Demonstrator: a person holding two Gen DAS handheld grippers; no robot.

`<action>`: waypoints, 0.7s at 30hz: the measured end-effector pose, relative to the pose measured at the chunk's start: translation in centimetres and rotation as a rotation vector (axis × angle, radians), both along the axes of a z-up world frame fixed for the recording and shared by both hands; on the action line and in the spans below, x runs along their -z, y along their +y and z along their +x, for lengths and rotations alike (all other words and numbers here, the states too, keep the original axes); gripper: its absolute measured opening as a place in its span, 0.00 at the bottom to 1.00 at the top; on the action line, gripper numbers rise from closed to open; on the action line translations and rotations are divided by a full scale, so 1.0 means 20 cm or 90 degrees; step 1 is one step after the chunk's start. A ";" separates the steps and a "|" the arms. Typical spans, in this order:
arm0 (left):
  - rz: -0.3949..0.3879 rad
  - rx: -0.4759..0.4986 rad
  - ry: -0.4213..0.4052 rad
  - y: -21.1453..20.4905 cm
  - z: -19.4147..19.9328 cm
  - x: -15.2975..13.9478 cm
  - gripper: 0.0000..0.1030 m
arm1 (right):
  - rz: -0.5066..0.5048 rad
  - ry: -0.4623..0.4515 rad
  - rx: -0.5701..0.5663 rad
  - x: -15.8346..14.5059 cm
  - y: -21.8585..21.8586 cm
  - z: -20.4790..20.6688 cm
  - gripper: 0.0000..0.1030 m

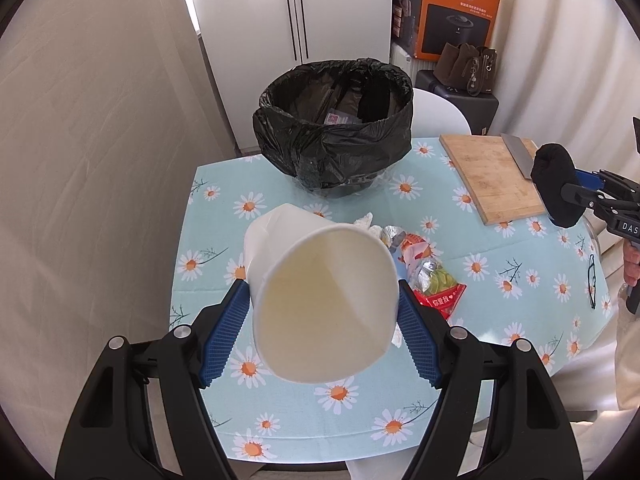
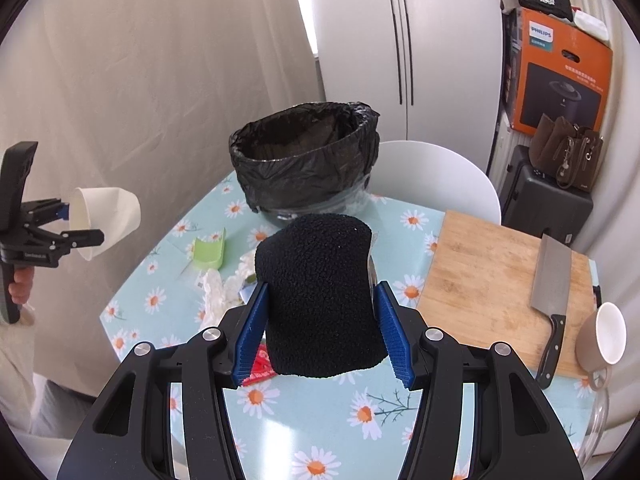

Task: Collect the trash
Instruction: 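Carry the paper cup and black sponge up over the bin with both tools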

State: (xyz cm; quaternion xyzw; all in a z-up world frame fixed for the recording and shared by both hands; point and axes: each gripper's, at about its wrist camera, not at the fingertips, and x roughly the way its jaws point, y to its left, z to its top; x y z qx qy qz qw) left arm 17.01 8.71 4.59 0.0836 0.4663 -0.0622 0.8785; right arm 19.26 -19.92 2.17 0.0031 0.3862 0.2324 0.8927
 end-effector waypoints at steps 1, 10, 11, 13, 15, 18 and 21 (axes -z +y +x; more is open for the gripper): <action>0.002 0.007 -0.003 0.00 0.03 -0.01 0.71 | -0.001 -0.004 0.000 -0.01 0.01 0.01 0.49; 0.009 0.041 -0.019 0.06 0.28 -0.09 0.70 | -0.013 -0.037 0.013 -0.16 0.14 0.22 0.49; 0.010 0.047 -0.018 0.06 0.31 -0.10 0.69 | -0.013 -0.041 0.016 -0.18 0.15 0.24 0.49; -0.008 0.060 -0.002 0.08 0.38 -0.11 0.69 | -0.007 -0.044 0.021 -0.20 0.18 0.28 0.49; -0.002 0.058 -0.001 0.09 0.46 -0.13 0.69 | -0.010 -0.048 0.027 -0.23 0.21 0.33 0.49; -0.010 0.080 -0.006 0.10 0.56 -0.16 0.69 | -0.012 -0.054 0.029 -0.27 0.26 0.39 0.49; -0.007 0.101 -0.008 0.09 0.66 -0.16 0.69 | -0.012 -0.058 0.030 -0.29 0.30 0.45 0.49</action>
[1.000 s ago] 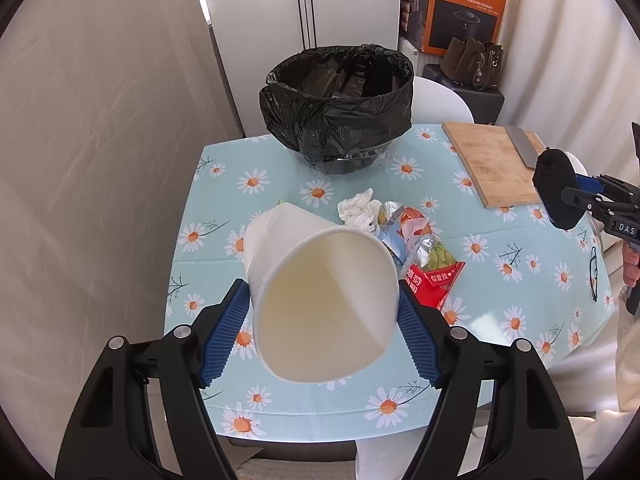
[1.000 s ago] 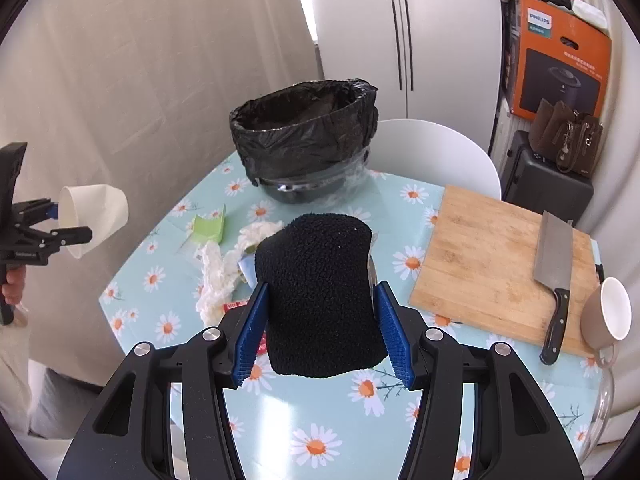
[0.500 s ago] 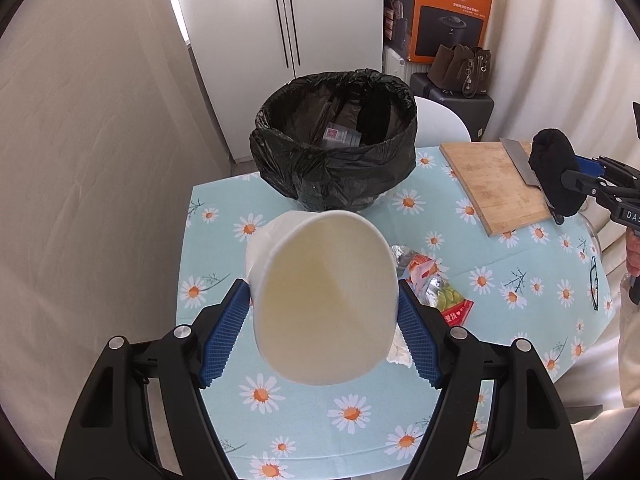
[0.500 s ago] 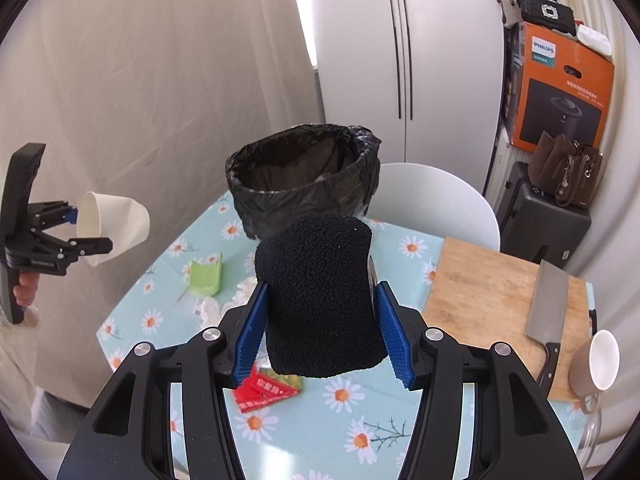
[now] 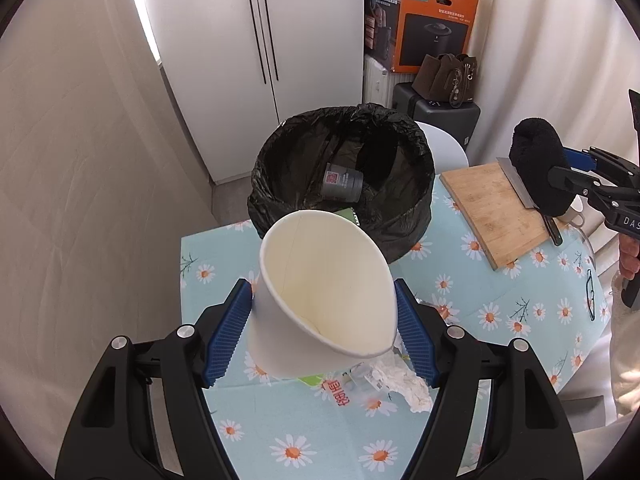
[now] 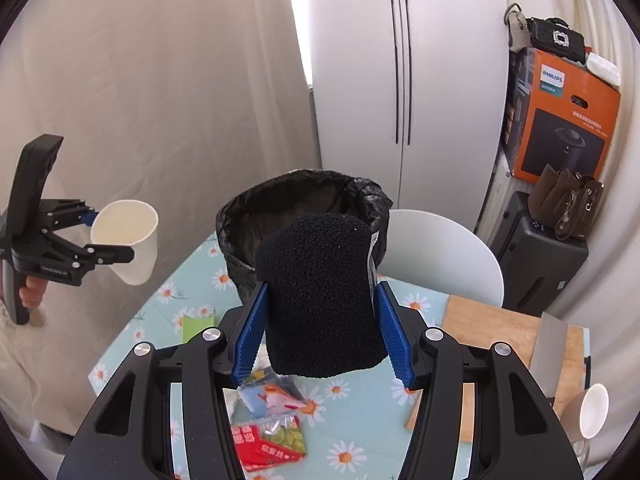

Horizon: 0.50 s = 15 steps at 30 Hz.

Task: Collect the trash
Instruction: 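Carry the paper cup and black sponge up over the bin with both tools, then open both tools over the bin, dropping the paper cup and sponge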

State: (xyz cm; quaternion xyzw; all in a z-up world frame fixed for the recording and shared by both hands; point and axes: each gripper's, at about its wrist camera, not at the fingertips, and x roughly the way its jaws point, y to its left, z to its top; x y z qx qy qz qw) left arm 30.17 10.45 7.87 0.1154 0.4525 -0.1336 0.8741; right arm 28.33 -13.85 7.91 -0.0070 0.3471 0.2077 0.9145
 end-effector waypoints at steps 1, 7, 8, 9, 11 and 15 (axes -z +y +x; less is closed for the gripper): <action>0.000 0.009 0.000 -0.01 0.03 0.00 0.69 | 0.001 0.001 0.000 0.00 0.01 0.03 0.49; -0.014 0.061 0.001 -0.04 0.24 0.02 0.69 | -0.005 0.006 -0.002 0.01 0.12 0.17 0.49; -0.015 0.069 0.003 -0.04 0.28 0.02 0.69 | -0.009 0.007 -0.002 0.01 0.14 0.20 0.49; -0.013 0.075 0.004 -0.05 0.32 0.02 0.69 | -0.012 0.009 -0.003 0.02 0.16 0.23 0.49; -0.016 0.088 0.001 -0.06 0.39 0.02 0.69 | -0.018 0.014 -0.002 0.03 0.20 0.30 0.49; -0.034 0.106 -0.014 -0.06 0.53 0.01 0.69 | -0.019 0.021 -0.011 0.05 0.27 0.41 0.49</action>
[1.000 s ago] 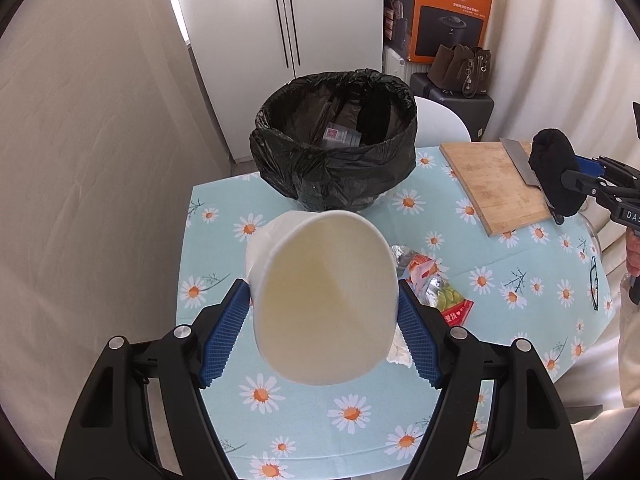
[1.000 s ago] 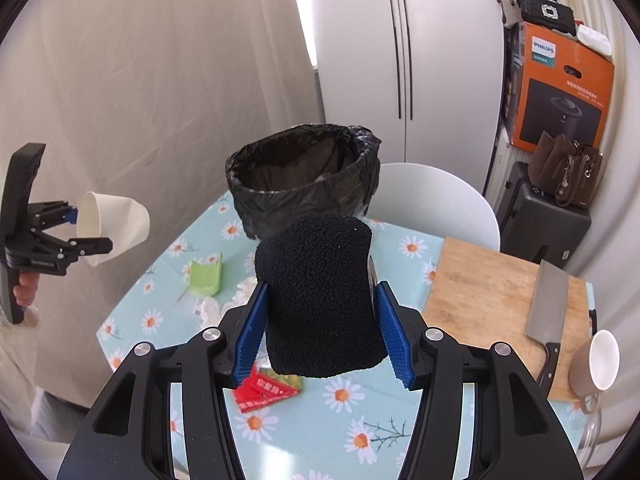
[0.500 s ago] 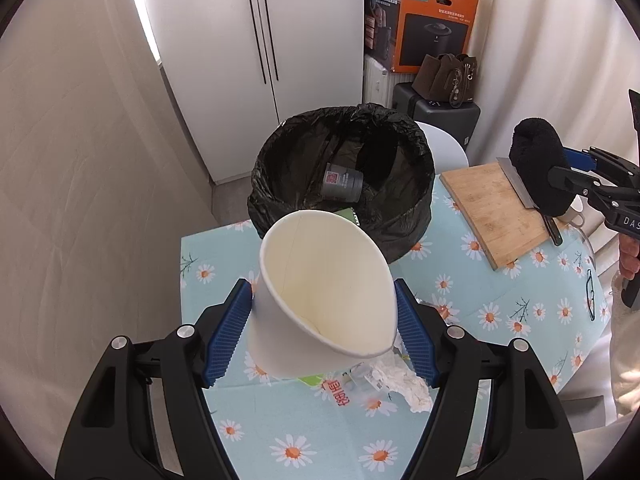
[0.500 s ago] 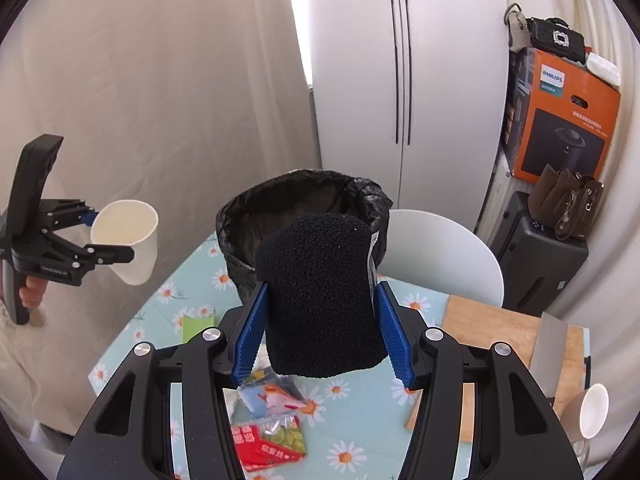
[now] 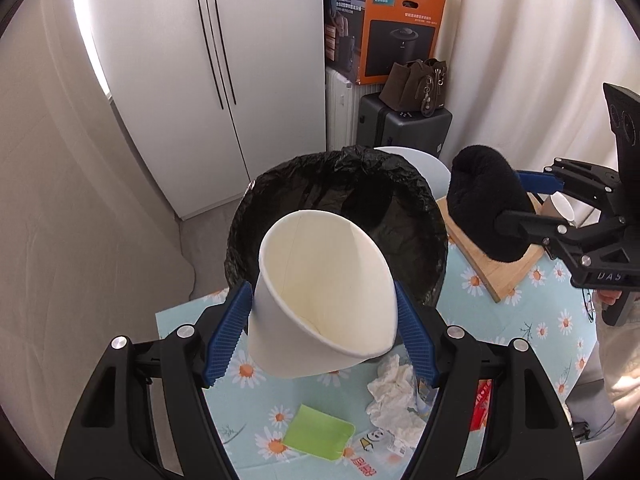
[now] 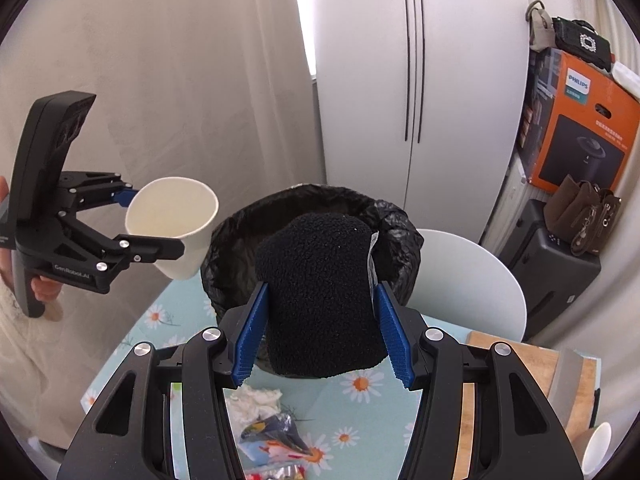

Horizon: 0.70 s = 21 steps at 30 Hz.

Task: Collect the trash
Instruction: 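Open both tools over the bin, dropping the paper cup and sponge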

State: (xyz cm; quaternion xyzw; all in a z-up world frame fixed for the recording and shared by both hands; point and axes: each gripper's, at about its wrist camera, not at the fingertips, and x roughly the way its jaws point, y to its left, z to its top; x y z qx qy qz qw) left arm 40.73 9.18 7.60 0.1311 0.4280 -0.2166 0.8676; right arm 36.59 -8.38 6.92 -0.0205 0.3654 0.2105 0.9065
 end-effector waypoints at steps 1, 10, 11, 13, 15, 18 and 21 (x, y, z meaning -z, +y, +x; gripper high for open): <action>-0.008 0.001 -0.002 0.00 0.04 0.00 0.69 | 0.000 -0.002 -0.002 0.00 0.02 0.03 0.49; -0.124 -0.078 -0.025 0.16 0.15 0.07 0.94 | 0.023 -0.031 0.061 0.02 0.02 0.14 0.84; -0.121 -0.086 -0.023 0.18 0.14 0.08 0.94 | 0.026 -0.026 0.066 0.03 0.00 0.14 0.84; -0.113 -0.102 -0.020 0.20 0.11 0.10 0.94 | 0.025 -0.020 0.078 0.05 -0.03 0.12 0.84; -0.111 -0.118 -0.014 0.22 0.09 0.11 0.94 | 0.031 -0.014 0.083 0.07 -0.06 0.10 0.84; -0.099 -0.138 -0.012 0.25 0.01 0.11 0.94 | 0.027 -0.013 0.081 0.07 -0.07 0.04 0.84; -0.087 -0.151 -0.015 0.27 -0.07 0.09 0.94 | 0.020 -0.018 0.070 0.05 -0.07 -0.02 0.84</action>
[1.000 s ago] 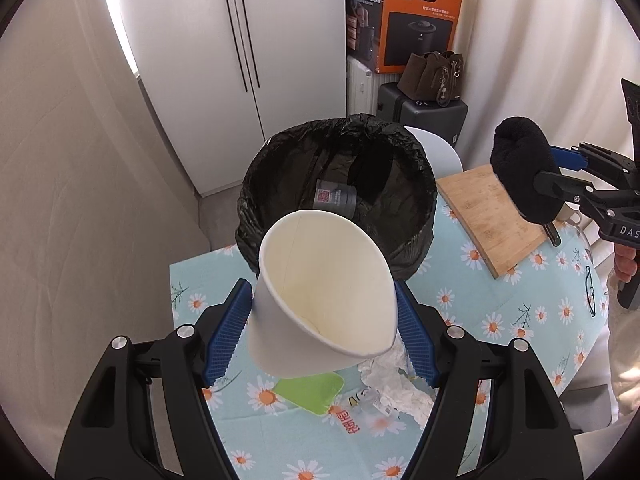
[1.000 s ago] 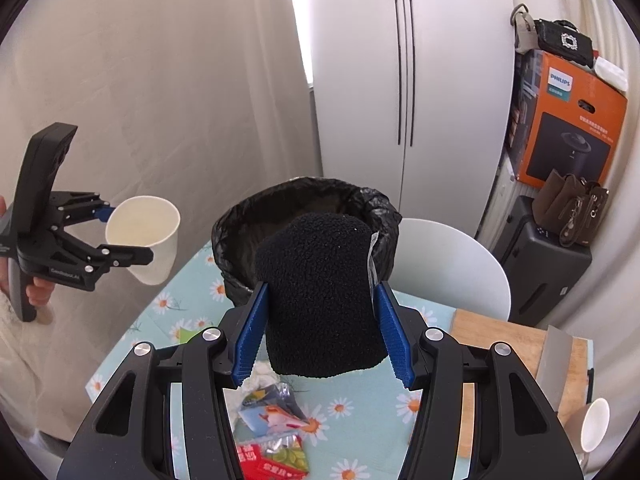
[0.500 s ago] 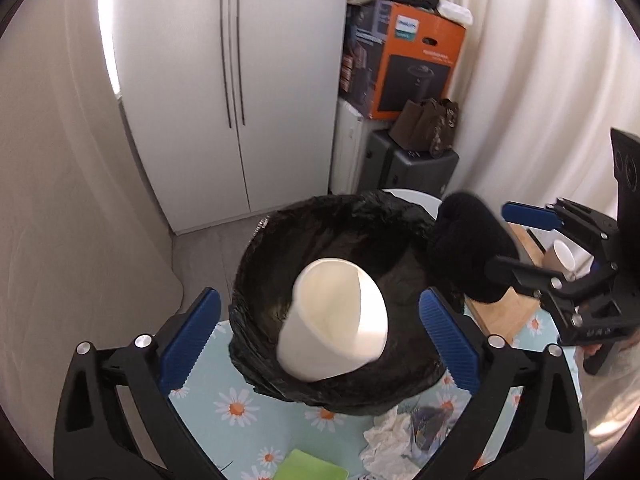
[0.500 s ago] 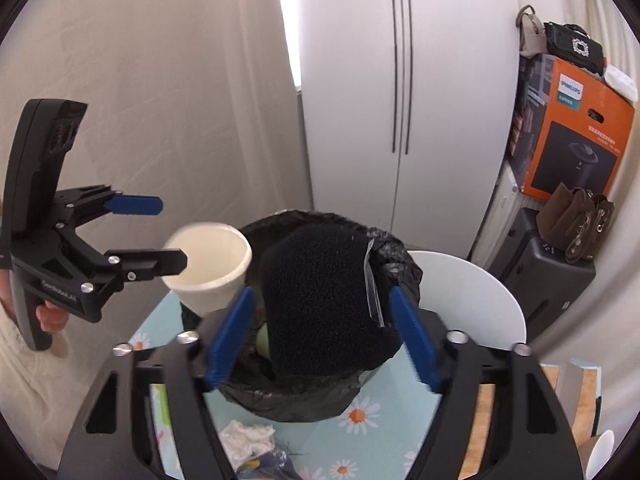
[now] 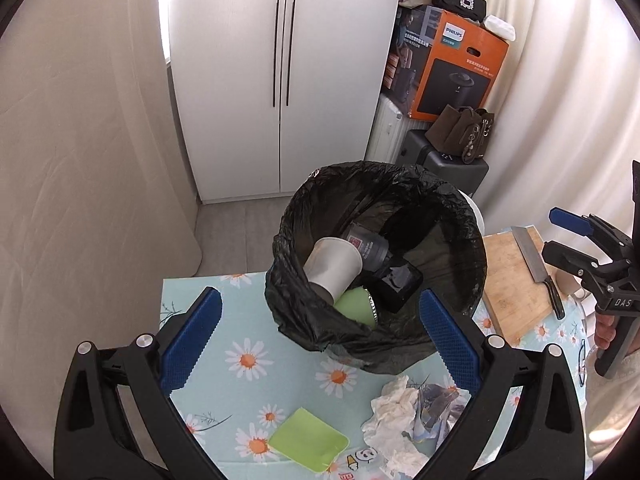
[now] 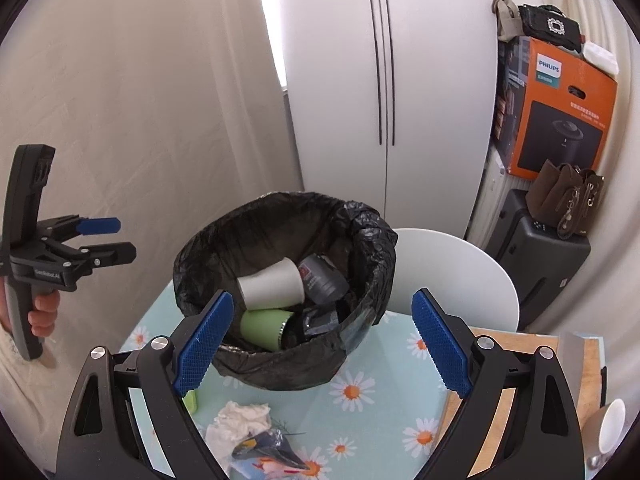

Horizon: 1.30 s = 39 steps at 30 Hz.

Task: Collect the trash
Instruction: 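Open both tools over the bin, dropping the paper cup and sponge, then grasp the clear red-printed plastic cup with the left tool while the right tool grasps the red snack wrapper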

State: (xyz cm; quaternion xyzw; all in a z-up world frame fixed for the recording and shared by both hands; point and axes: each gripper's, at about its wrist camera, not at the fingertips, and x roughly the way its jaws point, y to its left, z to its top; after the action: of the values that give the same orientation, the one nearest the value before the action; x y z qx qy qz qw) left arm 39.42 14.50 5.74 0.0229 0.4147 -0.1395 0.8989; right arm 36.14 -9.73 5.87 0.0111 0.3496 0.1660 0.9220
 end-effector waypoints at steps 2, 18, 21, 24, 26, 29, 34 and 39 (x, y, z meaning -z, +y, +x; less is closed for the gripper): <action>0.012 -0.012 0.000 0.00 -0.06 -0.01 0.94 | -0.007 -0.003 -0.009 -0.01 0.00 -0.04 0.84; 0.041 -0.049 0.014 -0.01 -0.39 0.03 0.94 | -0.039 -0.001 -0.054 -0.02 -0.04 -0.34 0.84; 0.032 -0.056 0.023 -0.01 -0.43 0.06 0.94 | -0.039 0.003 -0.061 -0.01 -0.05 -0.37 0.84; 0.022 -0.060 0.033 -0.01 -0.45 0.09 0.94 | -0.033 0.012 -0.069 0.01 -0.05 -0.39 0.84; 0.026 -0.060 0.039 -0.02 -0.47 0.11 0.94 | -0.035 0.017 -0.076 0.03 -0.05 -0.41 0.84; 0.029 -0.061 0.050 -0.04 -0.50 0.14 0.94 | -0.044 0.026 -0.085 0.06 -0.04 -0.43 0.84; 0.044 -0.076 0.073 -0.05 -0.55 0.22 0.94 | -0.052 0.042 -0.109 0.12 -0.01 -0.47 0.84; 0.050 -0.095 0.096 -0.04 -0.59 0.30 0.94 | -0.062 0.060 -0.127 0.20 0.01 -0.49 0.84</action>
State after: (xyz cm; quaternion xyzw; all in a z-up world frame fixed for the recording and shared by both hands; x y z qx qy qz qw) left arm 27.57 13.65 -0.17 0.0170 0.4867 -0.0570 0.8716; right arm 26.28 -9.61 1.95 -0.0605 0.3992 0.2389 0.8831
